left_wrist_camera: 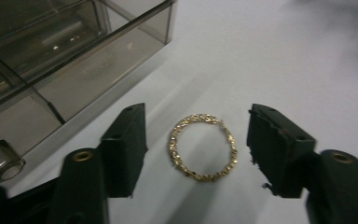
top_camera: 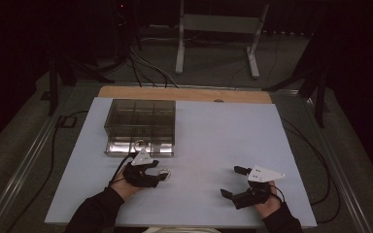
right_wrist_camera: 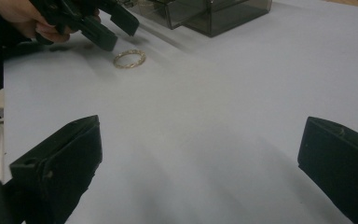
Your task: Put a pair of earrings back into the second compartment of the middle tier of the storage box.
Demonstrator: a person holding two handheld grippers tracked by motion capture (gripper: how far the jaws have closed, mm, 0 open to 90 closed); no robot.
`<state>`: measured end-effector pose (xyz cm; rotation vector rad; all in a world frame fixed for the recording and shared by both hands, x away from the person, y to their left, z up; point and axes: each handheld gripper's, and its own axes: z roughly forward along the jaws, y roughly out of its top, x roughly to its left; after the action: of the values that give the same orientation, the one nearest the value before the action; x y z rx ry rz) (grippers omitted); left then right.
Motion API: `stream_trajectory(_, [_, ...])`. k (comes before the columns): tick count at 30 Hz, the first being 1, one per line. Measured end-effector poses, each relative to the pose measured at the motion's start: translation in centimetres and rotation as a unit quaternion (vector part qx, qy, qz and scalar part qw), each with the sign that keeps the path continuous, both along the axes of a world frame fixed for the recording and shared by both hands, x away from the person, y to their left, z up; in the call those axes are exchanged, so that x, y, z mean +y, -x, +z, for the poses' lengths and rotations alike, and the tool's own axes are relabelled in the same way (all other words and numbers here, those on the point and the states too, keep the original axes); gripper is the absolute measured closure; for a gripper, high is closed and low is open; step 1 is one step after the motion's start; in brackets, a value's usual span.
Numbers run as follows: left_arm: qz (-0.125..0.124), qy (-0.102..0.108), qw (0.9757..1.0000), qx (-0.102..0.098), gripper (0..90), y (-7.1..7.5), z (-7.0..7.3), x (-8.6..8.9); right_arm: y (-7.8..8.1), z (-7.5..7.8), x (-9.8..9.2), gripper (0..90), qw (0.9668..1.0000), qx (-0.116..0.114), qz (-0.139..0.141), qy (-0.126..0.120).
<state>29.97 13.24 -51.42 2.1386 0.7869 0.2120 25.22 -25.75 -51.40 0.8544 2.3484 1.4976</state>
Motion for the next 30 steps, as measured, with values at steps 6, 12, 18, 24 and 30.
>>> stream_trajectory(6, [-0.009, -0.02, 0.9996, -0.017, 57.9, -0.8, -0.7, -0.6, 0.0, 0.0, 0.0, 0.0, 1.0, 0.003, 0.0, 0.0])
stream_trajectory(12, [-0.02, -0.047, 0.9981, -0.033, 67.1, -1.0, -1.0, -1.2, 0.0, -0.1, 0.0, 0.0, 1.0, 0.004, -0.001, 0.002])
stream_trajectory(18, [-0.038, -0.06, 0.9971, -0.029, 76.5, -1.0, -1.1, -1.5, -0.1, -0.1, 0.1, 0.0, 1.0, 0.004, -0.001, 0.002])
stream_trajectory(24, [-0.039, -0.07, 0.9964, -0.027, 87.2, -0.9, -1.0, -1.7, 0.0, -0.1, 0.1, 0.0, 1.0, 0.004, -0.001, 0.004])
stream_trajectory(30, [-0.034, -0.066, 0.9971, -0.02, 88.2, -0.9, -0.9, -1.7, 0.0, -0.1, 0.1, 0.0, 1.0, 0.004, -0.002, 0.004])
